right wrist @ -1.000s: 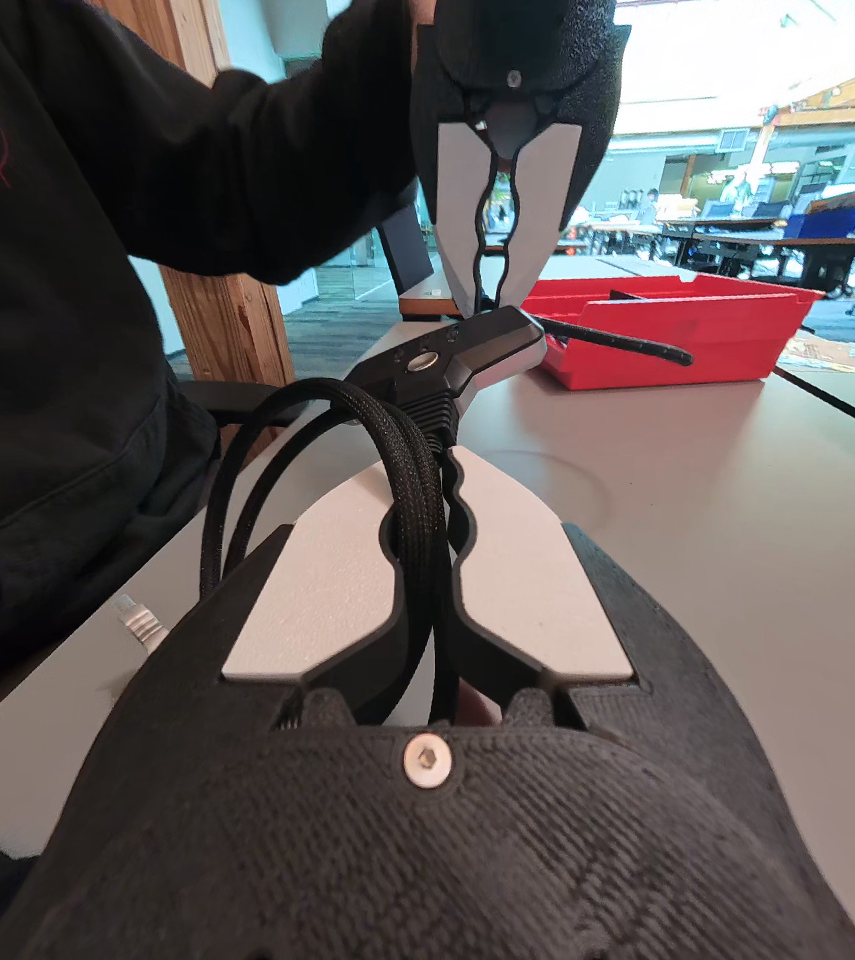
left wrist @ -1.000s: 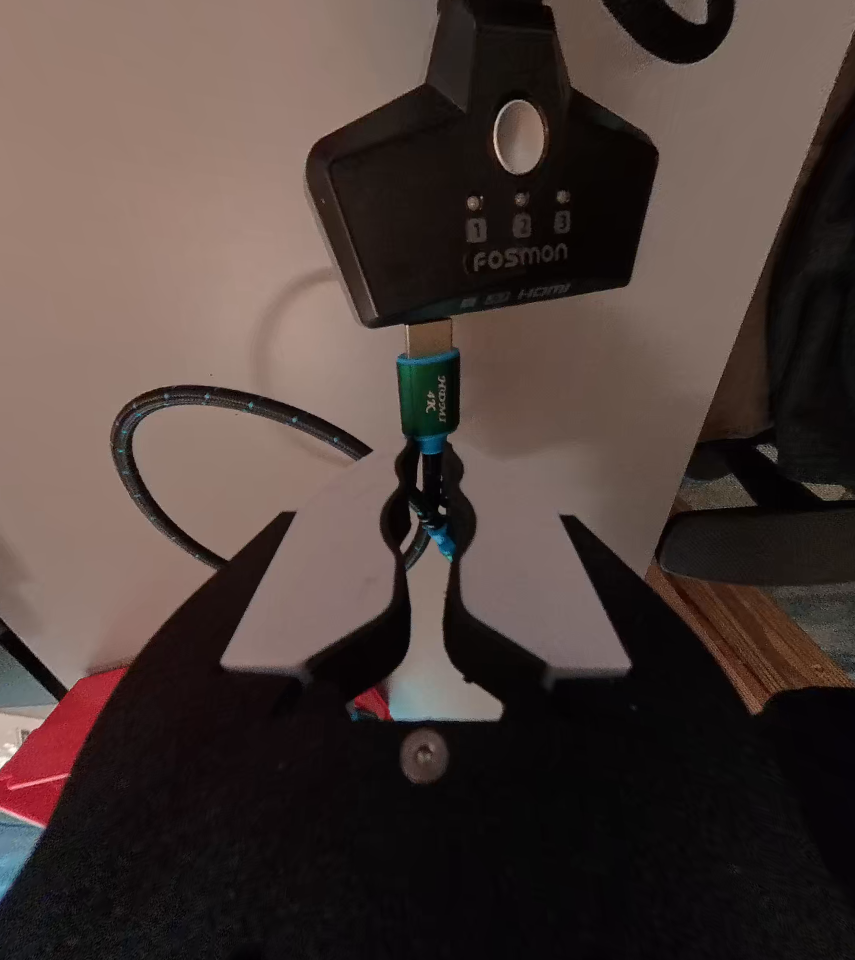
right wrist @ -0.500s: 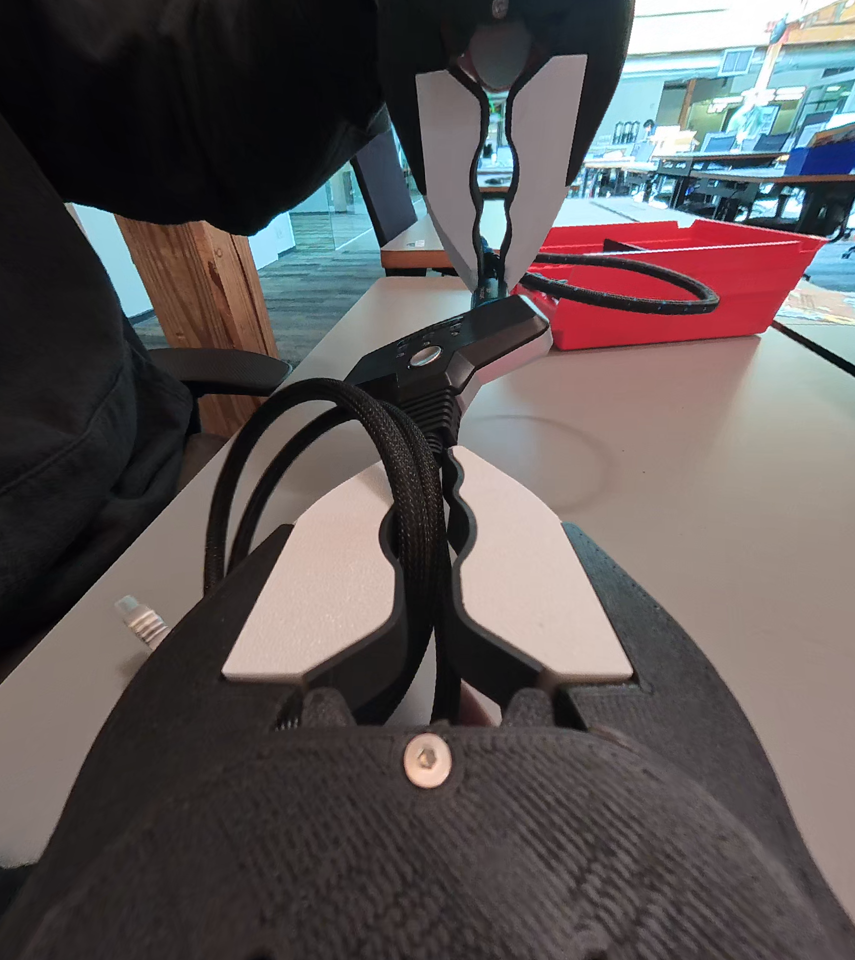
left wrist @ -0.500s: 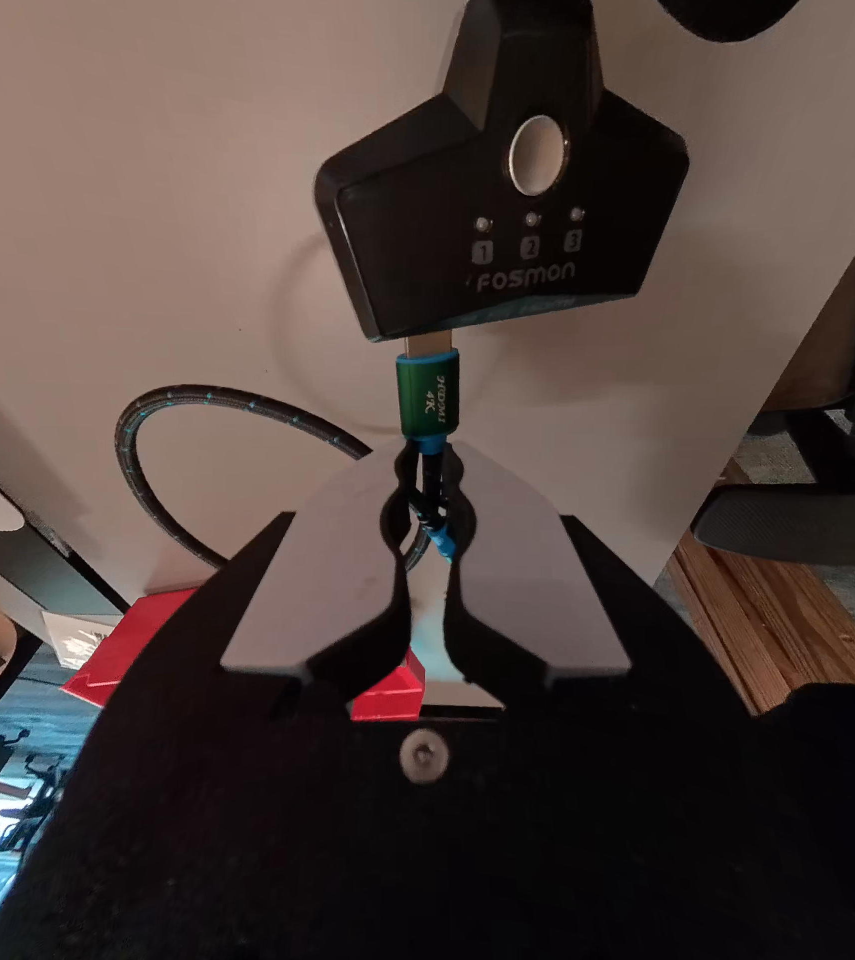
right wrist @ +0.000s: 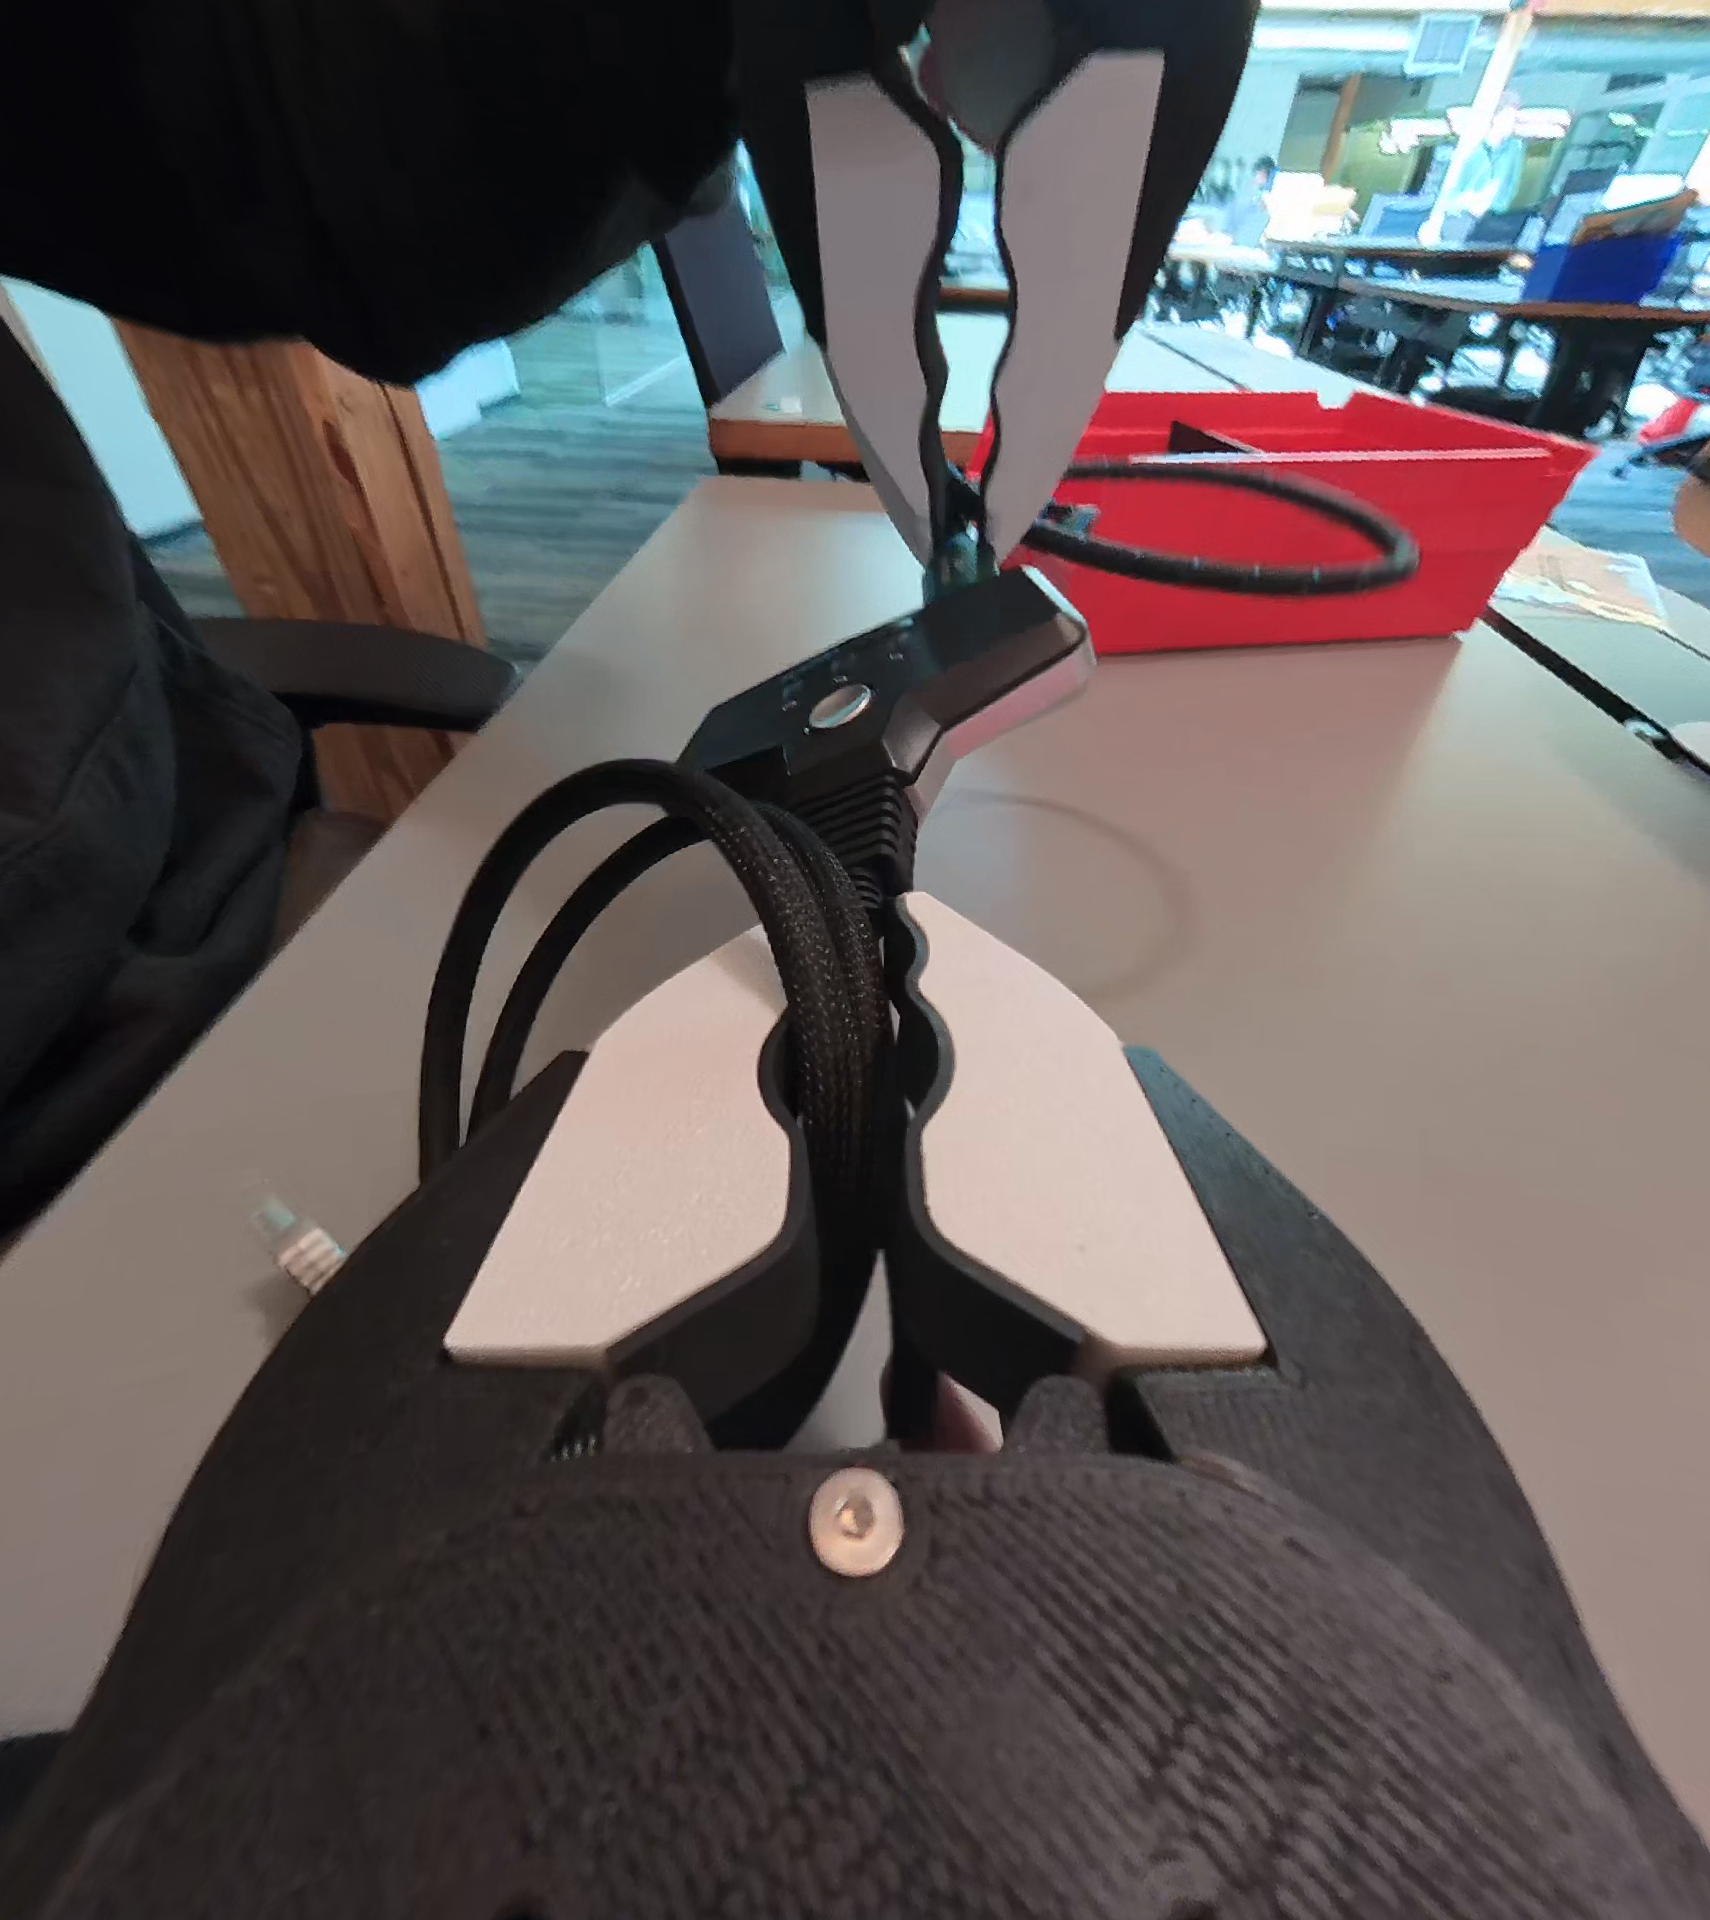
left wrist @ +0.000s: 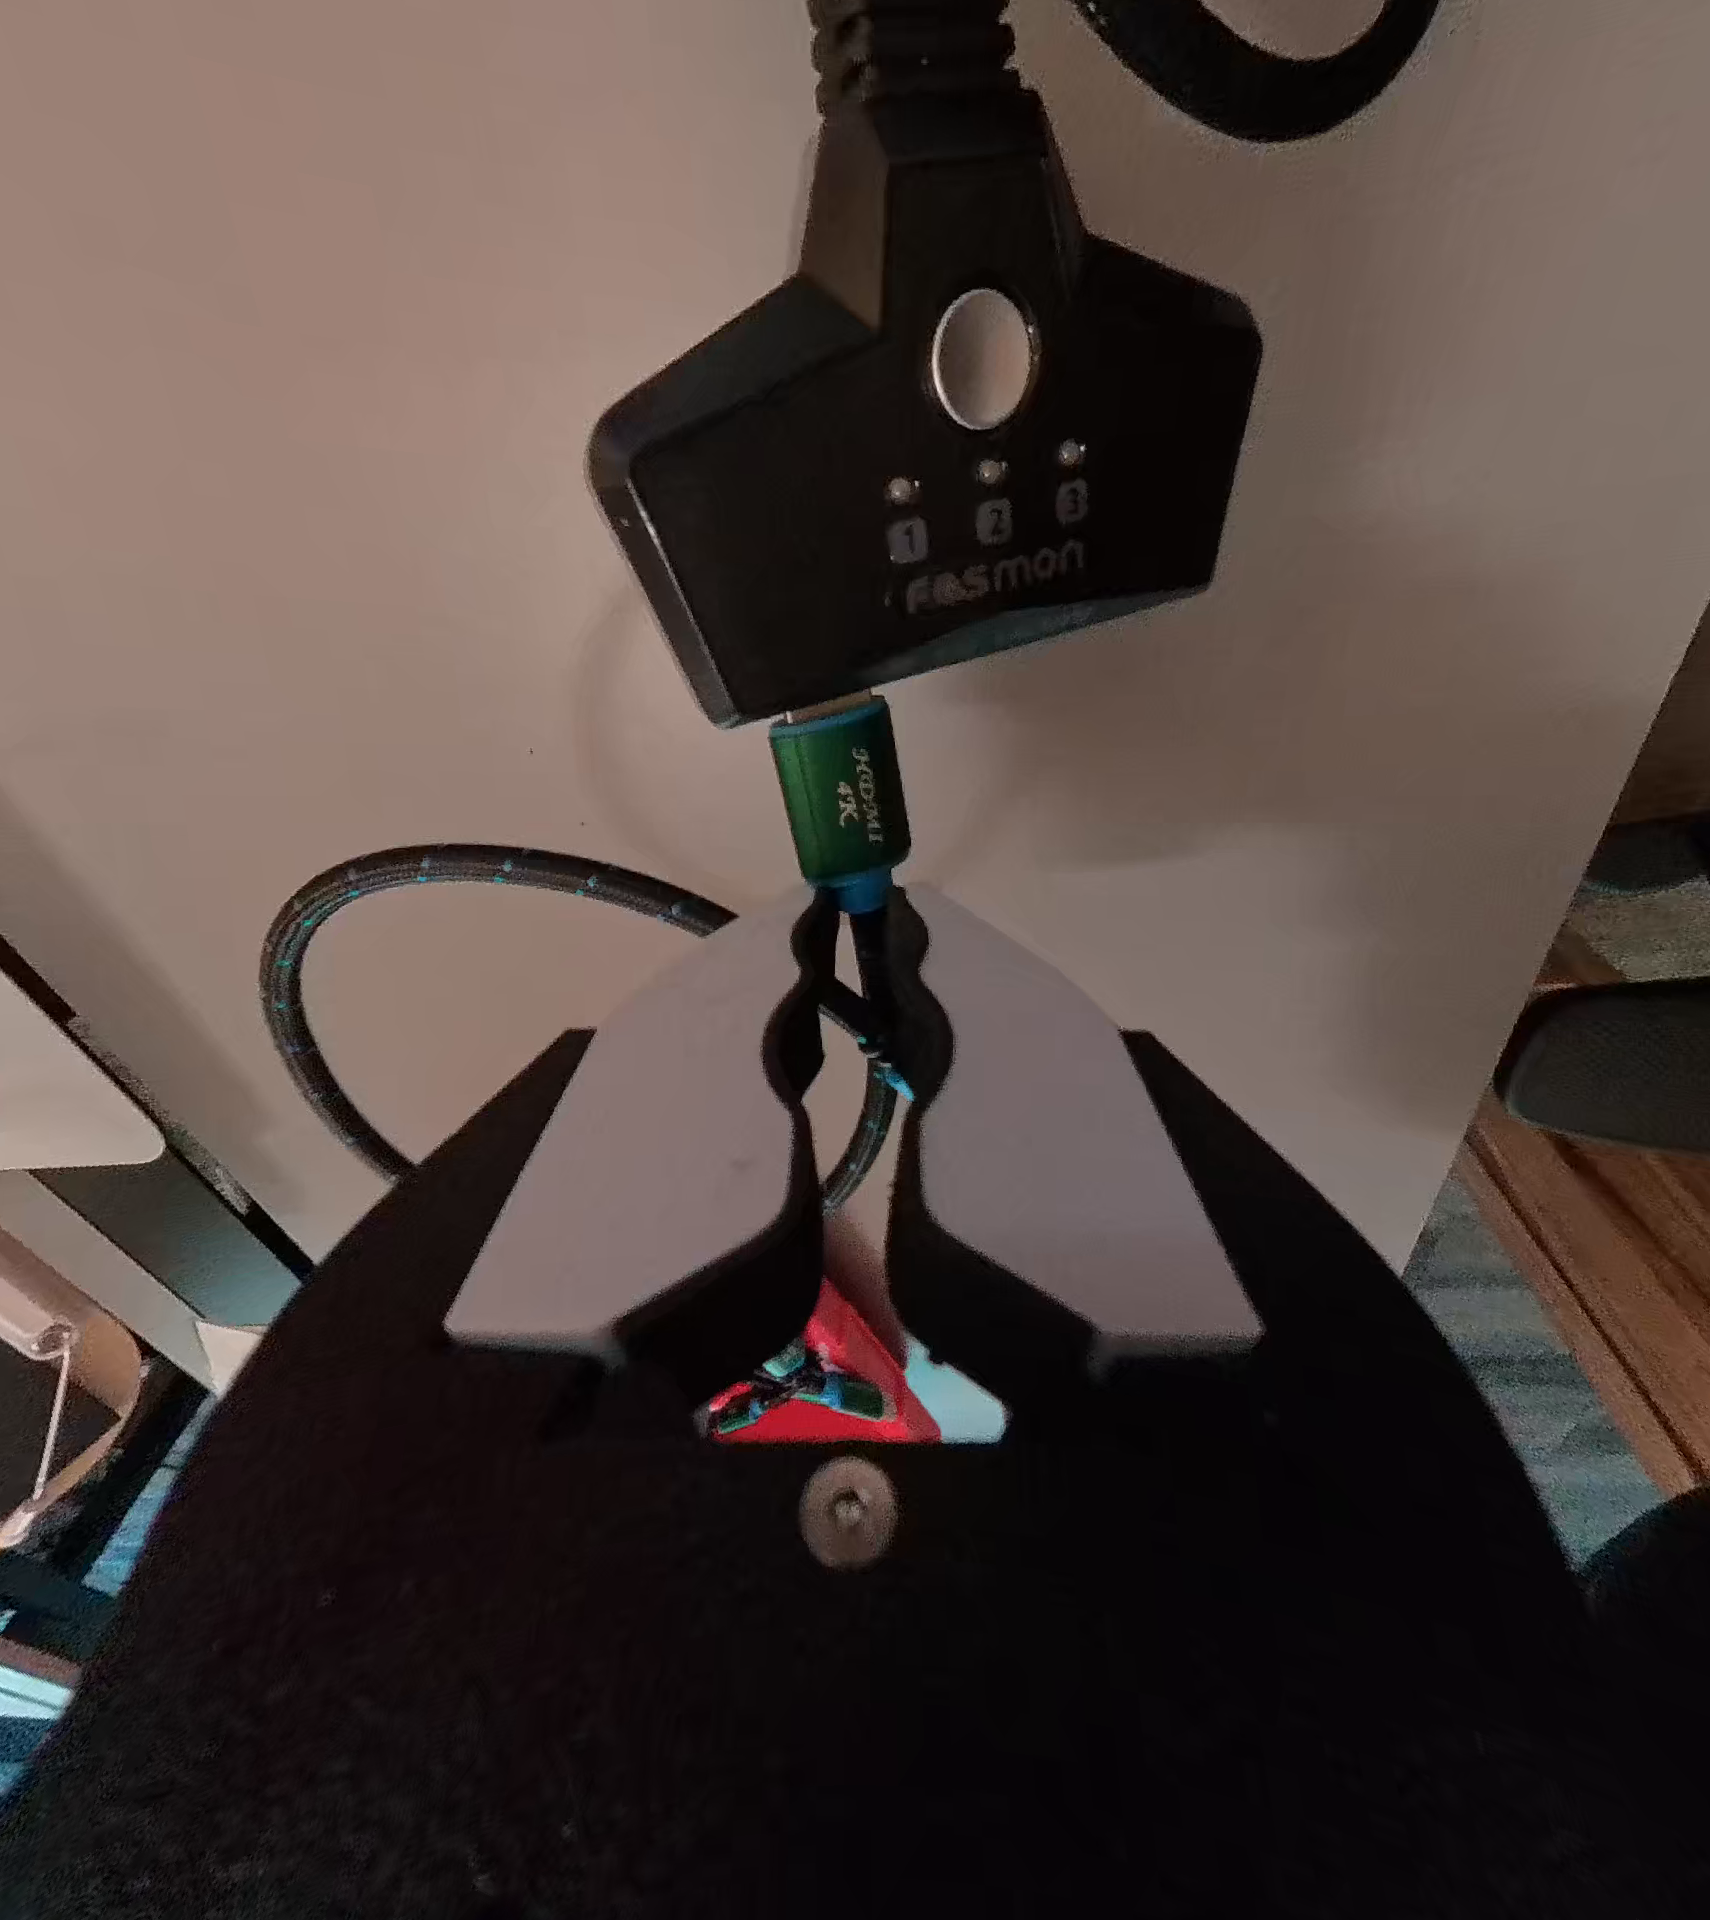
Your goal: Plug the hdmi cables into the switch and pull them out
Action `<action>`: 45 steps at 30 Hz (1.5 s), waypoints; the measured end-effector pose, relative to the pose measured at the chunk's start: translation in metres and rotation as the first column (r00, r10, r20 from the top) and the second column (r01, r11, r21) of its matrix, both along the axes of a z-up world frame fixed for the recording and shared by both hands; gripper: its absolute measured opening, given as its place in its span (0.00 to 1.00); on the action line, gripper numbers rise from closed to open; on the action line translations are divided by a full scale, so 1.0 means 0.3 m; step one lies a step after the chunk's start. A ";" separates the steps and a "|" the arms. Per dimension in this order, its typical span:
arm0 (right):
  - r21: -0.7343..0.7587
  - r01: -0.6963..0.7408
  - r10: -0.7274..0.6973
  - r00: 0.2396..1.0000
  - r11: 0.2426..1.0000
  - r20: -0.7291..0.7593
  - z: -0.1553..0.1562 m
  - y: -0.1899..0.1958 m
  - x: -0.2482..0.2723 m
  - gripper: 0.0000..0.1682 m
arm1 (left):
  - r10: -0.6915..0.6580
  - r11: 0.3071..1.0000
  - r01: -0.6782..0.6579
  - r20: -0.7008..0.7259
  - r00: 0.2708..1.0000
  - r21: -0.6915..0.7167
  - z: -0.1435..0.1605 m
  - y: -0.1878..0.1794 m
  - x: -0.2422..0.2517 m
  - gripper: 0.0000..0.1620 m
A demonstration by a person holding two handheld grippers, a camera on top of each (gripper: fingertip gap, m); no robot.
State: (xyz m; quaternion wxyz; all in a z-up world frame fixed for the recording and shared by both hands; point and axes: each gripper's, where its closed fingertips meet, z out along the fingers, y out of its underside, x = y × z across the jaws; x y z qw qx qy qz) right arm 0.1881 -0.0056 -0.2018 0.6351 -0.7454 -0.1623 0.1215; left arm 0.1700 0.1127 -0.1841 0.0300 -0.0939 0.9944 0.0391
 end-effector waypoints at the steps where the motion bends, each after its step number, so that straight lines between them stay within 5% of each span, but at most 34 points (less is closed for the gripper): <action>1: -0.003 0.001 -0.001 1.000 1.000 0.002 -0.002 0.002 0.000 0.07 | 0.008 1.000 -0.008 0.005 1.000 -0.013 -0.002 0.001 0.002 0.04; 7: 0.182 -0.011 0.030 0.994 0.983 -0.101 0.096 -0.037 0.013 0.07 | 0.059 0.959 -0.027 0.105 0.993 -0.282 0.016 -0.037 0.026 0.06; 11: 0.296 0.030 0.021 0.985 0.955 -0.169 0.166 -0.078 0.046 0.07 | 0.193 0.823 0.007 0.290 0.937 -0.569 0.132 -0.092 0.079 0.08; 15: 0.309 0.031 0.028 0.982 0.950 -0.185 0.174 -0.071 0.045 0.07 | 0.296 0.701 0.008 0.301 0.907 -0.713 0.188 -0.099 0.068 0.16; 19: 0.273 0.068 -0.016 0.982 0.960 -0.187 0.145 -0.075 0.065 0.07 | 0.520 0.540 0.025 0.357 0.776 -0.841 0.325 0.029 0.091 0.21; 23: 0.290 0.093 -0.033 0.978 0.953 -0.206 0.143 -0.085 0.082 0.07 | 0.723 0.632 -0.290 0.412 0.554 -0.719 0.284 0.507 0.117 0.19; 25: 0.315 0.085 -0.014 0.976 0.945 -0.219 0.155 -0.089 0.081 0.07 | 0.725 0.672 -0.450 0.398 0.562 -0.589 0.200 0.721 0.069 0.18; 28: 0.350 0.076 0.010 0.971 0.934 -0.238 0.166 -0.097 0.080 0.07 | 0.742 0.654 -0.616 0.213 0.636 -0.438 0.039 0.885 -0.039 0.17; 38: 0.353 0.081 0.013 0.967 0.932 -0.255 0.144 -0.101 0.079 0.07 | 0.745 0.580 -0.693 -0.066 0.663 -0.428 -0.223 0.948 -0.057 0.16; 42: 0.350 0.081 0.011 0.967 0.933 -0.254 0.140 -0.103 0.080 0.07 | 0.759 0.512 -0.710 -0.132 0.638 -0.484 -0.217 0.927 -0.060 0.11; 45: 0.350 0.079 0.013 0.968 0.933 -0.251 0.140 -0.103 0.078 0.07 | 0.805 0.503 -0.684 0.000 0.593 -0.529 -0.148 0.964 -0.041 0.09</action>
